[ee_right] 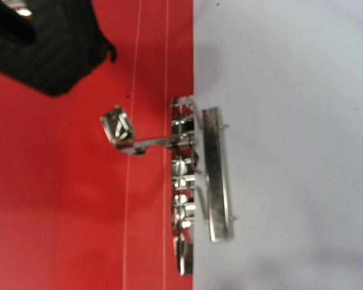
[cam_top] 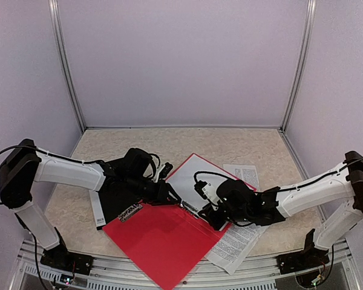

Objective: Put the files into the folder
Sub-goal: Hold the folder at the center of the board.

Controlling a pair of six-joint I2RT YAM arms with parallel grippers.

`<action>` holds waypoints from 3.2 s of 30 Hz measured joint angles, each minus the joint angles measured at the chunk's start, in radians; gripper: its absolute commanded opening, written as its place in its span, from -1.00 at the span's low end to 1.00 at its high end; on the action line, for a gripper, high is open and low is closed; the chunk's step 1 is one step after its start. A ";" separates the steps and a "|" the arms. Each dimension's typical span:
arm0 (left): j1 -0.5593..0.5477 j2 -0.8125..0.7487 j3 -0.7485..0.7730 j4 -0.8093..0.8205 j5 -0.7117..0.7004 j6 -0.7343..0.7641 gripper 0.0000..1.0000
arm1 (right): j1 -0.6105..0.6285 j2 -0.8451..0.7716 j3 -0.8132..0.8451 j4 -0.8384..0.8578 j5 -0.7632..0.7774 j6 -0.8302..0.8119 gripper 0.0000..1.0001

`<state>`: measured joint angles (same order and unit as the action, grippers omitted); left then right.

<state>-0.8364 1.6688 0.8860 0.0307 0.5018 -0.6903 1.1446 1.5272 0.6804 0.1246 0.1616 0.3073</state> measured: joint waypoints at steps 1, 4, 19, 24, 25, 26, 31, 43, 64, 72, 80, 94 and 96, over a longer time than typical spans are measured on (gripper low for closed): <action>0.000 0.001 0.000 0.004 0.002 -0.002 -0.34 | 0.000 -0.016 -0.010 0.000 -0.002 0.008 -0.46; 0.005 0.003 0.000 0.008 0.008 -0.006 -0.35 | 0.002 -0.068 -0.037 -0.010 -0.008 0.038 -0.40; 0.031 0.003 0.000 -0.001 0.002 0.008 -0.35 | 0.080 -0.469 -0.209 -0.278 0.143 0.684 0.07; 0.032 0.002 0.001 -0.012 0.002 0.014 -0.34 | 0.089 -0.482 -0.248 -0.346 0.178 0.872 0.09; 0.032 0.001 0.001 -0.014 0.002 0.014 -0.34 | 0.089 -0.494 -0.260 -0.353 0.187 0.900 0.09; 0.032 0.000 0.001 -0.015 0.002 0.015 -0.34 | 0.089 -0.510 -0.273 -0.360 0.199 0.932 0.08; 0.032 -0.006 0.001 -0.016 -0.004 0.019 -0.34 | 0.090 -0.622 -0.349 -0.373 0.258 1.035 0.08; 0.032 -0.006 0.006 -0.034 -0.010 0.023 -0.34 | -0.132 -0.663 -0.377 -0.366 0.196 0.966 0.15; 0.032 -0.007 0.023 -0.071 -0.016 0.026 -0.34 | -0.502 -0.474 -0.378 -0.126 -0.106 0.665 0.05; 0.032 -0.007 0.023 -0.079 -0.029 0.039 -0.34 | -0.524 -0.415 -0.378 0.000 -0.177 0.653 0.00; 0.032 -0.007 0.035 -0.092 -0.036 0.045 -0.34 | -0.526 -0.397 -0.392 0.071 -0.193 0.662 -0.07; 0.032 -0.007 0.043 -0.121 -0.037 0.050 -0.35 | -0.529 -0.343 -0.430 0.172 -0.196 0.695 -0.27; 0.032 -0.007 0.048 -0.127 -0.037 0.051 -0.35 | -0.530 -0.335 -0.432 0.183 -0.198 0.700 -0.31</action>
<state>-0.8047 1.6615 0.9344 -0.0959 0.4648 -0.6392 0.6144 1.1923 0.2485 0.3077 -0.0364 1.0077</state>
